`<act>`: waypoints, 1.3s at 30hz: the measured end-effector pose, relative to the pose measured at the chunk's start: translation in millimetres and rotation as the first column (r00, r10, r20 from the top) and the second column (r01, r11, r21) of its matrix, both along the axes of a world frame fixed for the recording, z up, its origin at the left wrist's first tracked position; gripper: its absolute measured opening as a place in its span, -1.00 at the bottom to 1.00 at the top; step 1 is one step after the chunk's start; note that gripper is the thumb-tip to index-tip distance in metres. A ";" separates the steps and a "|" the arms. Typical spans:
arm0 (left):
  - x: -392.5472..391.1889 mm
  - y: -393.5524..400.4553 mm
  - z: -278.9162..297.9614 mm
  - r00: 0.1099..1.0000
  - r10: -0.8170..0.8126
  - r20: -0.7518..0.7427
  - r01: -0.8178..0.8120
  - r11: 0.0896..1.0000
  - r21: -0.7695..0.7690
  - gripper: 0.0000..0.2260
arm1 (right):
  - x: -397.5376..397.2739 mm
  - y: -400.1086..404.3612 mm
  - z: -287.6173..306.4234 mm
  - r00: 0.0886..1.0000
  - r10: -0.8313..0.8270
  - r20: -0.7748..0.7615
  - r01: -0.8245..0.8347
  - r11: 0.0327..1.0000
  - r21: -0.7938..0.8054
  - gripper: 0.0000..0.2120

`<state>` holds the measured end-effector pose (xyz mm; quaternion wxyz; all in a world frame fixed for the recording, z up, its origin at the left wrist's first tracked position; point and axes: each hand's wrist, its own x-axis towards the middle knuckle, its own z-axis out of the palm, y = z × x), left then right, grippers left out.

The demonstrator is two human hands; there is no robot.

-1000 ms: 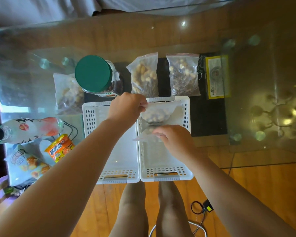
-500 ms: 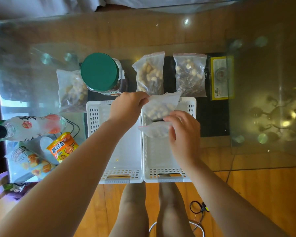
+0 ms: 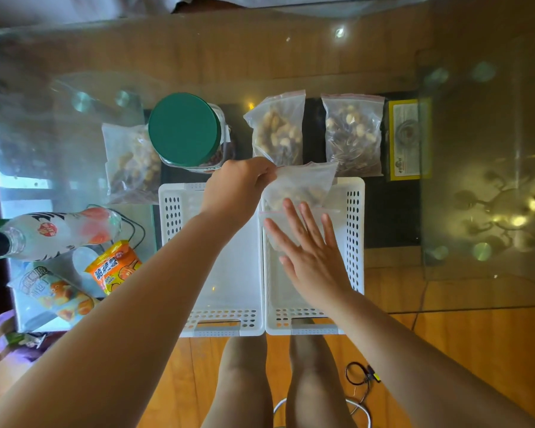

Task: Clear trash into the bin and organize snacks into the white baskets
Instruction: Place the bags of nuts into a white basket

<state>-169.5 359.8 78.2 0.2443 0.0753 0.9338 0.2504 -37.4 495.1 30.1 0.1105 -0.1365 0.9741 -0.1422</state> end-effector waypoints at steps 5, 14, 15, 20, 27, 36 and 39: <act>-5.4 2.7 -2.6 0.999 0.043 -0.029 -0.043 0.999 -0.015 -0.79 | -23.1 10.7 -18.9 0.998 0.052 0.021 -0.053 0.997 0.051 -0.32; -20.4 15.9 -1.1 0.996 0.082 -0.046 -0.079 0.995 0.069 -0.77 | -35.3 20.8 -2.8 1.000 -0.015 0.023 0.019 0.983 -0.185 -0.46; -26.4 18.7 0.0 0.994 0.094 -0.062 -0.089 0.992 0.086 -0.78 | -42.9 27.7 2.9 0.998 -0.058 0.009 0.059 0.967 -0.248 -0.51; -75.2 40.6 -14.7 0.988 0.147 -0.037 -0.144 0.986 0.089 -0.74 | -116.3 73.6 7.9 0.940 -0.341 0.017 0.329 0.893 -0.307 -0.55; -118.5 49.5 -58.8 0.992 0.042 0.117 -0.028 0.992 -0.119 -0.48 | -202.5 108.1 -27.1 0.923 -0.354 0.150 0.376 0.912 -0.164 -0.46; -130.8 42.6 -69.1 0.989 -0.037 0.145 0.079 0.953 -0.293 -0.55 | -220.2 111.9 -39.1 0.936 -0.342 0.081 0.330 0.935 0.129 -0.45; -129.1 40.1 -60.1 0.991 -0.092 0.097 0.116 0.956 -0.269 -0.78 | -214.3 115.1 -25.0 0.924 -0.382 0.023 0.381 0.923 0.044 -0.69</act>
